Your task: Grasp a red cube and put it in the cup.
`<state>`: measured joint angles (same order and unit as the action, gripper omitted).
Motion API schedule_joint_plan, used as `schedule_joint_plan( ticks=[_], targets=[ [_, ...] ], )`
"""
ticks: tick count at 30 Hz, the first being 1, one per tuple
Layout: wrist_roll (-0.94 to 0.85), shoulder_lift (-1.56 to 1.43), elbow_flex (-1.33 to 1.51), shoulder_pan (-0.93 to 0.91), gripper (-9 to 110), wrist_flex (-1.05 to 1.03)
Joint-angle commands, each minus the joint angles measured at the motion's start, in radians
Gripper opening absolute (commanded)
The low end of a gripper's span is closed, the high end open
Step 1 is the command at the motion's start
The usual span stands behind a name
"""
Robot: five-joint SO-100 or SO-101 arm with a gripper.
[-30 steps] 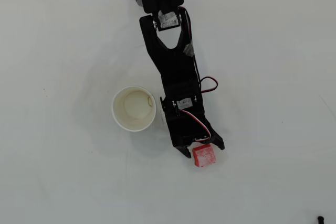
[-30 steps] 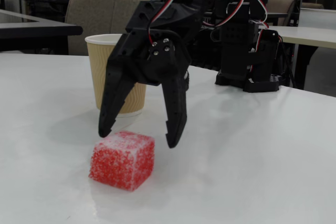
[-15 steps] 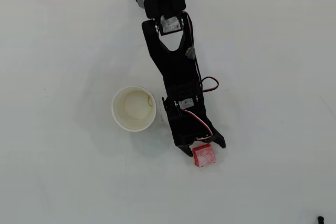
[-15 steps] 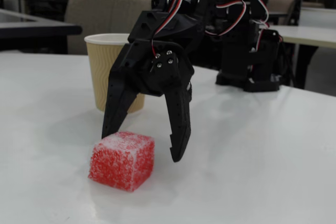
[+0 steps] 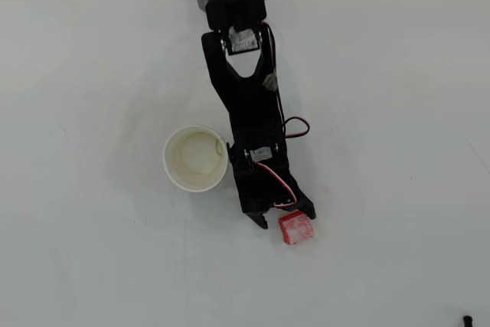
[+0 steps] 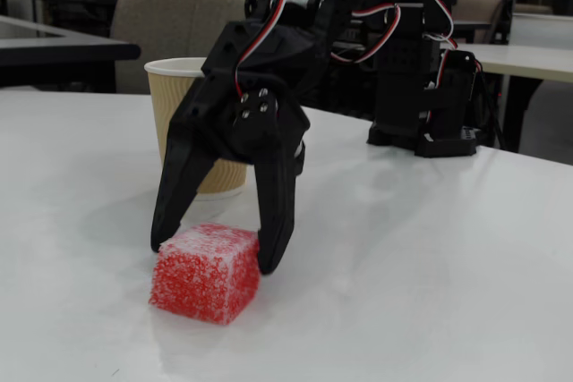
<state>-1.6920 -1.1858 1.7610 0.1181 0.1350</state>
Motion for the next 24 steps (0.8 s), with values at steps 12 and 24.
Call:
schedule_joint_plan(
  ticks=[12,24],
  targets=[
    [-0.015,0.012,-0.115,0.034,33,0.048],
    [-0.015,0.012,-0.117,0.04,33,0.049]
  ],
)
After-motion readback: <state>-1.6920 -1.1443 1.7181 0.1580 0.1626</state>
